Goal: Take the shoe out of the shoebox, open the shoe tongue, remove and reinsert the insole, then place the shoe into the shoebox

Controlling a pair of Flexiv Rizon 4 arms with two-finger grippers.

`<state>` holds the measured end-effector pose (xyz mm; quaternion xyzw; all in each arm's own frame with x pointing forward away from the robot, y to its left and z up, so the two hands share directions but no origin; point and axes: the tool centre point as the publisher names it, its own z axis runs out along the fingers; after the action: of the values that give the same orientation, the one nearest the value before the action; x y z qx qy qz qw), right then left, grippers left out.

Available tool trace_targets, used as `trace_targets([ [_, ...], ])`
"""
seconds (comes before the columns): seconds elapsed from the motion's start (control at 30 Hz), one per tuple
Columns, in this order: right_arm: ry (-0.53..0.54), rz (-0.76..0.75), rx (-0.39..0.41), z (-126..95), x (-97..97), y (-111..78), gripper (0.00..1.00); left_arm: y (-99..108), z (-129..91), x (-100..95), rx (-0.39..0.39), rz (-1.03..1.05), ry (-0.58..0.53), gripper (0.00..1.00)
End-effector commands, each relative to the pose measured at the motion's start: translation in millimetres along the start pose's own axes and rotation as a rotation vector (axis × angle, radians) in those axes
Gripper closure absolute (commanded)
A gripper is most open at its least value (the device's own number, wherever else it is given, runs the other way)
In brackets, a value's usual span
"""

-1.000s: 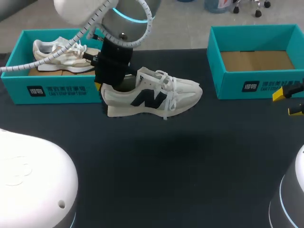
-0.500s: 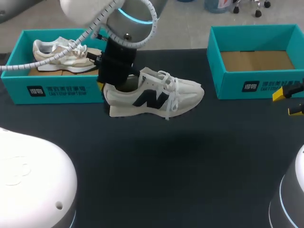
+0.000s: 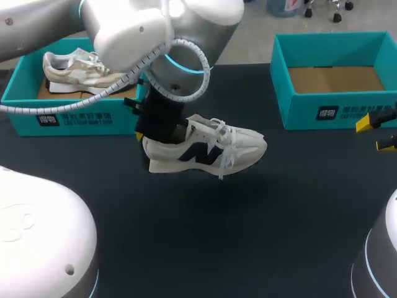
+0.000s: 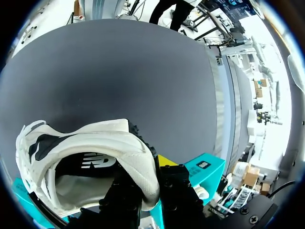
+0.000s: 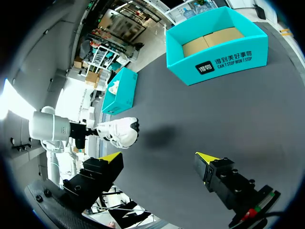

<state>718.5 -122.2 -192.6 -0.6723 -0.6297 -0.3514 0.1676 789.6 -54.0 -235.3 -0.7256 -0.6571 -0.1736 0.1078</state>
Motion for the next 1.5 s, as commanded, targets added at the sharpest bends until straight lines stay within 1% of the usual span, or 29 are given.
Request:
trace_targets([
  [0.03, -0.003, 0.001, 0.000, 1, 0.4, -0.4, 0.00, 1, 27, -12.0, -0.011, -0.011, -0.006, 1.00],
  [0.13, -0.003, 0.001, 0.000, 1, 0.4, -0.4, 0.00, -1, 40, -20.7, -0.033, -0.011, -0.019, 1.00],
  [0.33, -0.003, 0.001, 0.000, 1, 0.4, -0.4, 0.00, -4, 63, -36.5, -0.034, 0.017, -0.042, 1.00],
  [0.67, -0.003, 0.001, 0.000, 1, 0.4, -0.4, 0.00, -13, 92, -58.6, -0.006, 0.059, -0.050, 1.00],
  [0.8, -0.003, 0.001, 0.000, 1, 0.4, -0.4, 0.00, -16, 102, -62.8, 0.005, 0.078, -0.049, 1.00],
  [1.13, -0.003, 0.001, 0.000, 1, 0.4, -0.4, 0.00, -16, 121, -65.6, 0.024, 0.098, -0.074, 1.00],
  [1.3, -0.003, 0.001, 0.000, 1, 0.4, -0.4, 0.00, -18, 123, -66.7, 0.032, 0.114, -0.087, 1.00],
  [1.33, -0.003, 0.001, 0.000, 1, 0.4, -0.4, 0.00, -19, 123, -66.7, 0.033, 0.114, -0.087, 0.88],
  [1.37, -0.003, 0.001, 0.000, 1, 0.4, -0.4, 0.00, -20, 123, -66.4, 0.037, 0.118, -0.093, 0.69],
  [1.4, -0.003, 0.001, 0.000, 1, 0.4, -0.4, 0.00, -21, 122, -66.2, 0.041, 0.118, -0.096, 0.54],
  [1.43, -0.003, 0.001, 0.000, 1, 0.4, -0.4, 0.00, -21, 121, -65.9, 0.048, 0.120, -0.103, 0.16],
  [1.47, -0.003, 0.001, 0.000, 1, 0.4, -0.4, 0.00, -22, 119, -65.4, 0.055, 0.118, -0.112, 0.00],
  [1.5, -0.003, 0.001, 0.000, 1, 0.4, -0.4, 0.00, -23, 116, -64.9, 0.042, 0.123, -0.122, 0.00],
])
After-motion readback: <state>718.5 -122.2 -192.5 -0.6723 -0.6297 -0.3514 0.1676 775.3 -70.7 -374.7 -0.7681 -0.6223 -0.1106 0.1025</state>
